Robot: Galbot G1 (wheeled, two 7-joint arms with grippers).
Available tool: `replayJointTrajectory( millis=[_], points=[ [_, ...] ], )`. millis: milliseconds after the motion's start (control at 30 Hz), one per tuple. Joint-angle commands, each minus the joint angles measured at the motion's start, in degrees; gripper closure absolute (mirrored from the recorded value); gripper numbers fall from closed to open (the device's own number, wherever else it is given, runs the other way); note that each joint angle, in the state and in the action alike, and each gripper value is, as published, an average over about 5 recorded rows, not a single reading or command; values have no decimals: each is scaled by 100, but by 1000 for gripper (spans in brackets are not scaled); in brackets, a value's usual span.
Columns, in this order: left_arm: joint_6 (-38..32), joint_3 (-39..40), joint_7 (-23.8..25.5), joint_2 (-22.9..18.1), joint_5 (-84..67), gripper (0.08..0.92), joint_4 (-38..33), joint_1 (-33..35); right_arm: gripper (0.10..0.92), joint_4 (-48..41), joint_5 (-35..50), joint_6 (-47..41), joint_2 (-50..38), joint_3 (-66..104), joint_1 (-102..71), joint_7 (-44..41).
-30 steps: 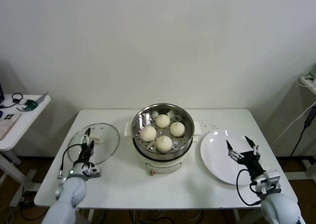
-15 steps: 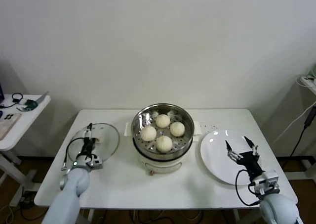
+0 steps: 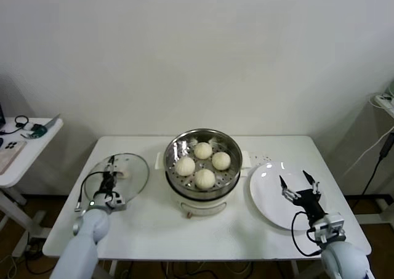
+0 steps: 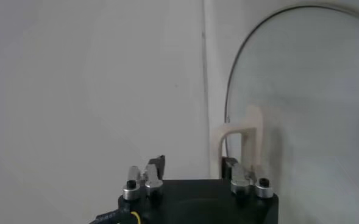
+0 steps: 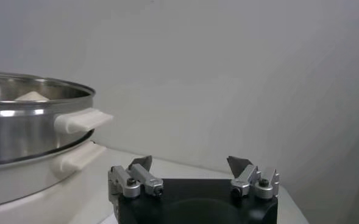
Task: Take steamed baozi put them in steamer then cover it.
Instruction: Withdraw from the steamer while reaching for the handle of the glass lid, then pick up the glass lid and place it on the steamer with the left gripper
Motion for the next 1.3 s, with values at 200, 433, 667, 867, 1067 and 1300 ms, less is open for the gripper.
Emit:
replayJointTrajectory(
  millis=[200,433,667,867,1067,1300],
  points=[
    [-63,-21,-48,24,-21,588,-15,49,203,-50,-69,46,79,3,64,0],
    [55,21,-67,172,-115,787,-575,333,203,-95,-77,83,65,14,83,5],
    [658,61,-156,508,-260,858,-1543,962,203,-154,-45,109,-108,0,146,12],
    [1585,93,-257,864,-450,858,-2842,1631,203,-230,29,110,-290,-43,302,21],
    [2521,158,-197,1279,-761,858,-4161,2189,203,-340,48,123,-375,-137,448,27],
    [3339,379,12,1775,-1165,858,-5447,2449,203,-505,33,198,-383,-218,573,-2]
  ],
)
